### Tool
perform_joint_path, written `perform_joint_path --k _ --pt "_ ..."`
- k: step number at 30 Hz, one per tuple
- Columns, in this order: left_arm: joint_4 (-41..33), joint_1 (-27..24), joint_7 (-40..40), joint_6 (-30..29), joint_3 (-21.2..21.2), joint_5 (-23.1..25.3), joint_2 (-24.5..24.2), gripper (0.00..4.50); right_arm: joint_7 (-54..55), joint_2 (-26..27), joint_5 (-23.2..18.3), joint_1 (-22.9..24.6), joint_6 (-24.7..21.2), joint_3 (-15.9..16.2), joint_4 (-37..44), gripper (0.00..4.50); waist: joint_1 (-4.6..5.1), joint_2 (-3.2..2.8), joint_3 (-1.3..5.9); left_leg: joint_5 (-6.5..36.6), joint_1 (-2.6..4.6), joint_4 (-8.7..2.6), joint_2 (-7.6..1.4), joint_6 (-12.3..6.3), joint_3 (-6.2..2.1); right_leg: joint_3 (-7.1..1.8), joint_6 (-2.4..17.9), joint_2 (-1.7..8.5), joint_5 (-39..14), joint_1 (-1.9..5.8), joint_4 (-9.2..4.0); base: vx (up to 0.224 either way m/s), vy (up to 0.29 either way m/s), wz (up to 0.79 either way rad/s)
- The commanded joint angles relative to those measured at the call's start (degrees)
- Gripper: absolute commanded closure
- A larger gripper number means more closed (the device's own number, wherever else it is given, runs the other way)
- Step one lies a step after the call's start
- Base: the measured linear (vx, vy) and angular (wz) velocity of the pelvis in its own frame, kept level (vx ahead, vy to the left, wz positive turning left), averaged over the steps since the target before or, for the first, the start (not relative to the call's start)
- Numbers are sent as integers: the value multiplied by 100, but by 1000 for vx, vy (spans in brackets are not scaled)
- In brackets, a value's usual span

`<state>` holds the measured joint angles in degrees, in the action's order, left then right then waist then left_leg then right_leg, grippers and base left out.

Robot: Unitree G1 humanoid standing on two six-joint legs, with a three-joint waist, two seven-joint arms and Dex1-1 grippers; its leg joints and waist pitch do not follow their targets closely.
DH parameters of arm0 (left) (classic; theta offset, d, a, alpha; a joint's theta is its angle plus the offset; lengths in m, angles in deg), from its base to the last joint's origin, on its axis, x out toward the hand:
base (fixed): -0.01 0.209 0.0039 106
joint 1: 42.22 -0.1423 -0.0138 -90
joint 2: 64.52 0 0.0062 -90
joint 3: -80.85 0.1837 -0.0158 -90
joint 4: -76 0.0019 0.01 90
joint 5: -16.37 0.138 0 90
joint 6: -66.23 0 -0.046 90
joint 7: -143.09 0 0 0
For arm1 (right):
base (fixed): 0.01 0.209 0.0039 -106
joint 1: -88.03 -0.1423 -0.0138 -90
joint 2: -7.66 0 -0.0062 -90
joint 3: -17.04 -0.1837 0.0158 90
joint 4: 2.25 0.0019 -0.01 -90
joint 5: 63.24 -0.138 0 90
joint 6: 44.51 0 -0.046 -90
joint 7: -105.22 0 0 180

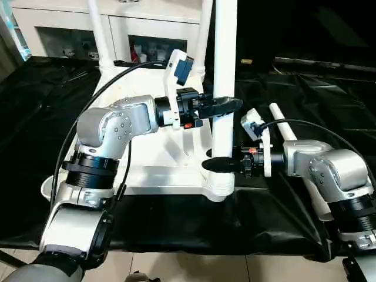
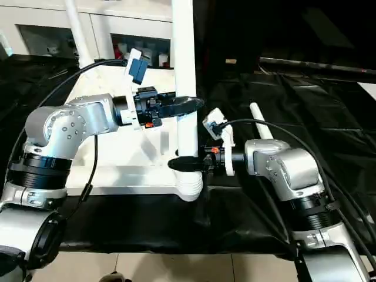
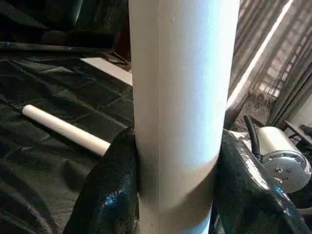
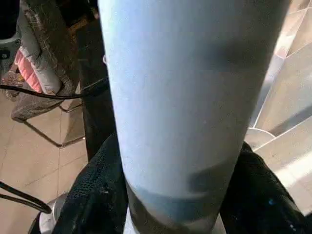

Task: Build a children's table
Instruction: Pick table leg

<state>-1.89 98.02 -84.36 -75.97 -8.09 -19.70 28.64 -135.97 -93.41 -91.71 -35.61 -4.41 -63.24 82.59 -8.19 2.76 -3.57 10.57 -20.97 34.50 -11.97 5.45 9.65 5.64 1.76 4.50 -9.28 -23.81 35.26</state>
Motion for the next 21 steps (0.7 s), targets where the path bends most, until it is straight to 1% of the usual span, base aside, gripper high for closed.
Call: perform_joint_path --k 1,4,5,6,7,8,9,10,12,13,14,15,16,17,18,19,20,21 --pt "-165 131 -70 -35 53 -53 33 268 15 -36 37 57 27 33 -24 258 -6 46 474 331 -5 -324 -79 -96 17 -289 723 351 -1193 427 -367 0 0 0" --pt "-192 99 -68 147 134 73 28 268 23 -12 53 72 65 44 -30 259 -8 33 470 365 -1 -326 -80 -87 17 -288 708 353 -1240 423 -373 0 0 0" --pt "-225 91 -113 172 181 89 18 268 37 6 66 80 92 46 -30 259 -10 38 475 353 -1 -325 -81 -92 14 -288 699 355 -1238 426 -379 0 0 0" --pt "-231 90 -125 170 188 86 16 233 40 9 68 81 96 46 -30 259 -9 41 477 343 -2 -326 -82 -88 16 -289 700 354 -1209 426 -371 0 0 0" --pt "-244 91 -131 110 179 43 29 212 72 31 83 89 132 41 -37 259 -10 32 479 330 -3 -325 -84 -85 14 -289 713 353 -1170 426 -360 0 0 0" --pt "-249 95 -113 79 167 23 44 198 107 54 96 95 162 33 -44 259 -10 22 481 324 -4 -321 -79 -87 14 -290 724 352 -1139 426 -359 0 0 0" --pt "-238 101 -87 66 154 17 62 195 163 87 111 103 195 14 -60 259 -6 28 479 326 -3 -324 -82 -80 15 -288 747 356 -1129 424 -363 0 0 0" --pt "-229 94 -77 154 122 23 93 190 302 173 140 124 289 -55 -91 259 -3 19 478 338 -2 -324 -82 -63 14 -288 767 354 -1122 421 -362 0 0 0" --pt "-144 89 137 531 -26 133 220 163 515 314 152 143 412 -196 -158 259 4 24 478 386 -3 -328 -81 -37 13 -283 767 358 -1169 423 -367 0 0 0" --pt "-78 100 268 724 -130 175 284 154 609 382 150 143 479 -267 -187 259 0 -3 478 402 -2 -326 -80 -37 11 -285 768 358 -1159 425 -373 0 0 0" --pt "-48 105 325 805 -177 192 311 154 650 412 149 143 510 -299 -200 259 -2 5 480 397 -9 -323 -80 -42 11 -287 768 364 -1135 428 -384 0 0 0" --pt "12 118 434 959 -268 220 360 151 724 467 145 140 566 -356 -223 259 4 15 481 419 -1 -329 -87 -33 10 -284 787 363 -1111 428 -381 0 0 0" --pt "11 129 481 1366 -559 93 491 150 961 606 135 116 662 -528 -318 259 8 21 483 416 -15 -322 -72 -42 16 -285 778 360 -1106 435 -385 0 0 0" --pt "18 141 523 1470 -653 49 535 150 1030 646 134 109 695 -576 -344 259 0 20 491 374 -15 -327 -72 -38 7 -280 778 361 -1069 447 -368 0 0 0" --pt "133 264 894 1743 -1242 -322 779 150 1396 875 87 69 842 -851 -473 259 -2 13 486 366 -15 -328 -74 -32 5 -282 787 359 -1042 442 -365 0 0 0" --pt "169 299 991 1735 -1382 -436 826 150 1472 929 70 62 874 -914 -496 259 7 36 495 386 -20 -310 -61 -22 17 -278 863 373 -985 437 -372 0 0 0" --pt "232 366 1199 1801 -1717 -707 950 150 1689 1069 56 60 1019 -1066 -536 259 -3 24 504 389 -15 -305 -61 0 20 -279 893 373 -968 439 -348 0 0 0" --pt "241 380 1248 1840 -1821 -801 990 150 1771 1118 61 68 1094 -1113 -542 259 -4 28 499 404 -11 -311 -55 -17 13 -269 898 362 -994 434 -354 0 0 0"
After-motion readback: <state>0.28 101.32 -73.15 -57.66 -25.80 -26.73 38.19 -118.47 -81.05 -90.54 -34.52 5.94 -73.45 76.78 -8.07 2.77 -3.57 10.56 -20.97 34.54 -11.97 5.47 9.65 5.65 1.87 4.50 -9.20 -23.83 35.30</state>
